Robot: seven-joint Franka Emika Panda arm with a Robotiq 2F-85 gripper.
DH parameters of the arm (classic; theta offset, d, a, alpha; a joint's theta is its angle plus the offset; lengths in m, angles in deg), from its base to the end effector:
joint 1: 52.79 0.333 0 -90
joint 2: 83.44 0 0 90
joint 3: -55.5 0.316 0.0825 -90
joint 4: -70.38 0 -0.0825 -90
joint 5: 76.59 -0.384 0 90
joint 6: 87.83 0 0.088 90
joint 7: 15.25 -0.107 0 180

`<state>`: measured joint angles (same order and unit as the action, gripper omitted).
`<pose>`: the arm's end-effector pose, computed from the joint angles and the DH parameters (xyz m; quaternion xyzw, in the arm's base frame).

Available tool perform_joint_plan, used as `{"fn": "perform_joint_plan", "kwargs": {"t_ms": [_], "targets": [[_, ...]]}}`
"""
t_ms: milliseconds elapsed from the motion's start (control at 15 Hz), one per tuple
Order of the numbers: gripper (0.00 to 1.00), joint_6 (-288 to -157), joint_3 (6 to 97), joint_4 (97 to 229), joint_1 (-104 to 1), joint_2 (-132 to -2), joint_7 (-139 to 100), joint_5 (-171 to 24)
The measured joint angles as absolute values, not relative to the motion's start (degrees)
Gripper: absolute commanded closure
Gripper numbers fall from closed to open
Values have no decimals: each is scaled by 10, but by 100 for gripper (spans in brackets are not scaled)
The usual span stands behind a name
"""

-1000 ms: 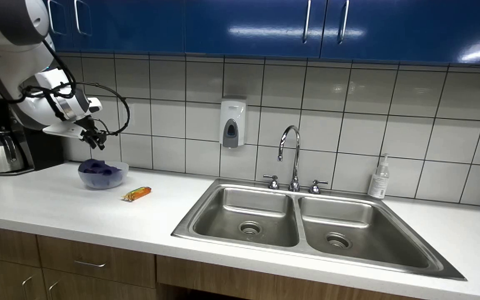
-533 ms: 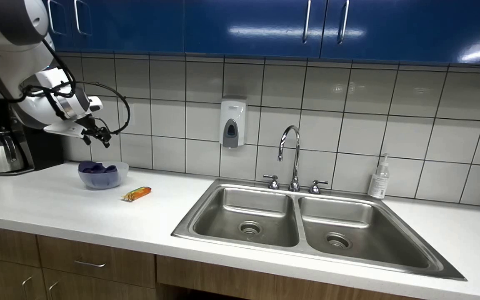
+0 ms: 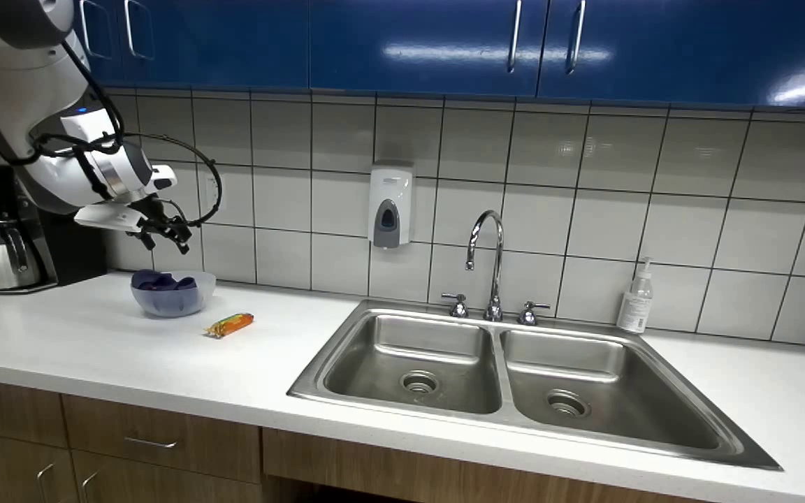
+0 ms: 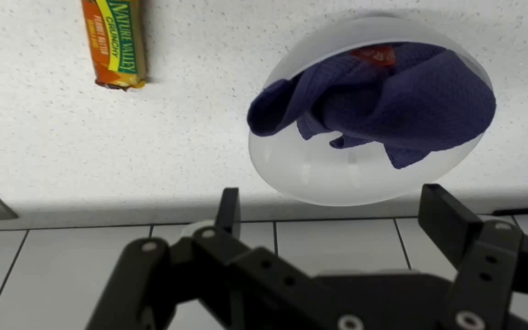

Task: Put the blue towel in the clear bowl.

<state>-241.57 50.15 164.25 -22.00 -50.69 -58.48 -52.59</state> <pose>0.6427 0.3319 0.3348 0.9610 0.0240 0.2755 0.0002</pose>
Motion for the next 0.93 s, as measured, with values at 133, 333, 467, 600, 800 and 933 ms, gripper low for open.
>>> {"fn": "perform_joint_plan", "kwargs": {"t_ms": [133, 333, 467, 600, 800, 933], "targets": [[0, -2412, 501, 1675, -222, -532, -583, -525], [0, -2409, 501, 1729, -227, -575, -576, -525], [0, -2406, 503, 1767, -234, -606, -566, -525], [0, -2405, 505, 1804, -244, -636, -556, -525], [0, -2402, 512, 1858, -264, -680, -540, -525], [0, -2401, 520, 1894, -281, -710, -528, -525]]}}
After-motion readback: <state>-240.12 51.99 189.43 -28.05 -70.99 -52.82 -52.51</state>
